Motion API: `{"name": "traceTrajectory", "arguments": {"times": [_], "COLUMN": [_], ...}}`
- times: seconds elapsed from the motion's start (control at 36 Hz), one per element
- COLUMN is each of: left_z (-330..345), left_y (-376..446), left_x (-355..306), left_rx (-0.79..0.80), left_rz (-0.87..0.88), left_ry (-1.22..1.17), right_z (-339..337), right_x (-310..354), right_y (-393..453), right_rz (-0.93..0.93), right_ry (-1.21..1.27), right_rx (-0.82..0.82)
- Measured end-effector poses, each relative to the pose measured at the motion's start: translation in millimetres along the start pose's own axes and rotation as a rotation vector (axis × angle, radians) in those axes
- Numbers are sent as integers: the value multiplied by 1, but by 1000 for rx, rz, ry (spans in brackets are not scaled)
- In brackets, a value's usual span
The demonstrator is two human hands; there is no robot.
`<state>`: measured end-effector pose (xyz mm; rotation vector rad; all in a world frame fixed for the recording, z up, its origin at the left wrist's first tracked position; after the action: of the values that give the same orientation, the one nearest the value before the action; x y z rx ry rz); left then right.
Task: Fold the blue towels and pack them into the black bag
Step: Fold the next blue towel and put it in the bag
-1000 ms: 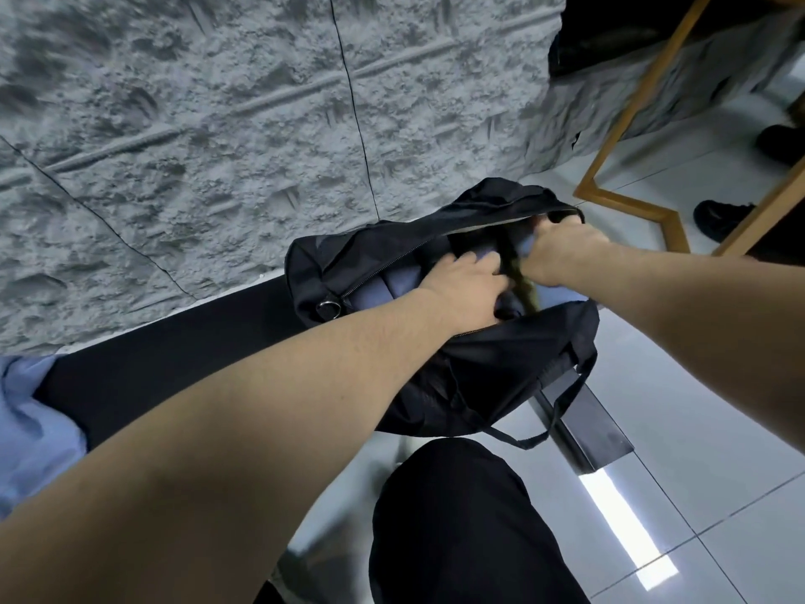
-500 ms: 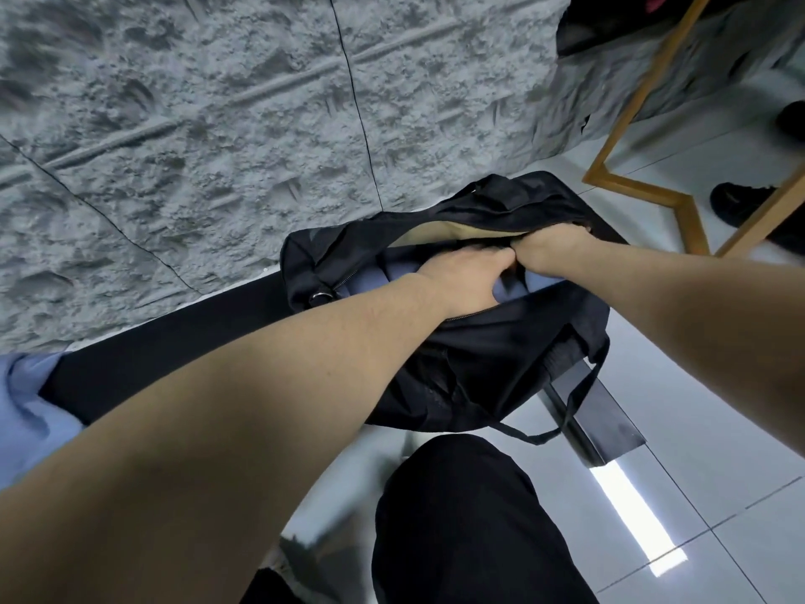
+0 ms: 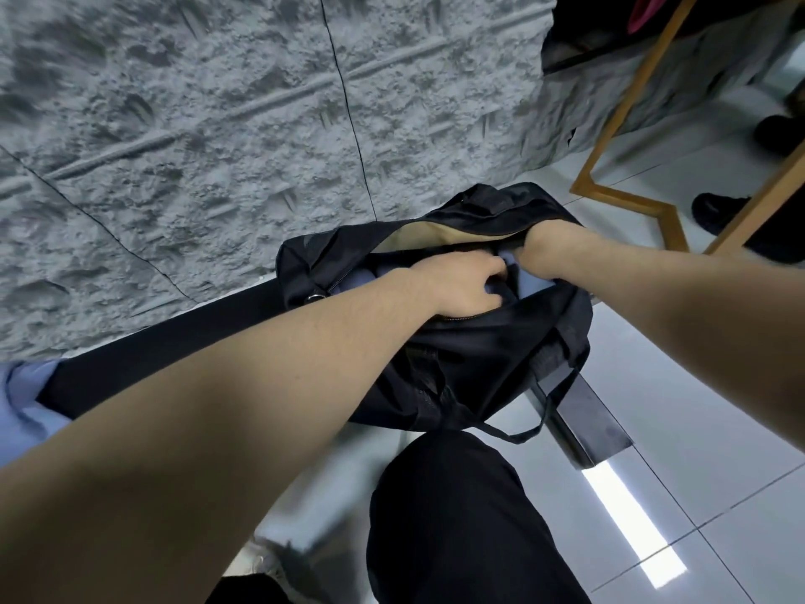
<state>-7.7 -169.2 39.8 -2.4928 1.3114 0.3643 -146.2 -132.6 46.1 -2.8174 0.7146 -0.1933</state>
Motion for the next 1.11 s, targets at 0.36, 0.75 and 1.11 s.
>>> {"name": "traceTrajectory", "arguments": {"times": [0.36, 0.75, 1.11], "left_z": [-26, -37, -43], "left_y": [-75, -179, -281], "left_x": [26, 16, 59], "left_rx": [-107, -238, -273], "left_rz": [-77, -30, -208], "left_ry": [183, 118, 129], "right_z": [9, -13, -18], "right_x": [-3, 85, 186], "right_y": [-53, -140, -204], "right_rz": [-217, -447, -678], "right_ry": [-125, 102, 155], "right_rx": [-154, -297, -280]}}
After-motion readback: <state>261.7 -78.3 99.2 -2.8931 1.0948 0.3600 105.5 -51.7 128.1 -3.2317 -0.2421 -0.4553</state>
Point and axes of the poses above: each hand's wrist, its own y-axis towards the middle knuckle, its own z-axis out of the palm, x = y × z, the point moved 2 cm from there along y, towards the middle knuckle, and after that the axes turned 10 degrees about -x, right-handed, at the moved point
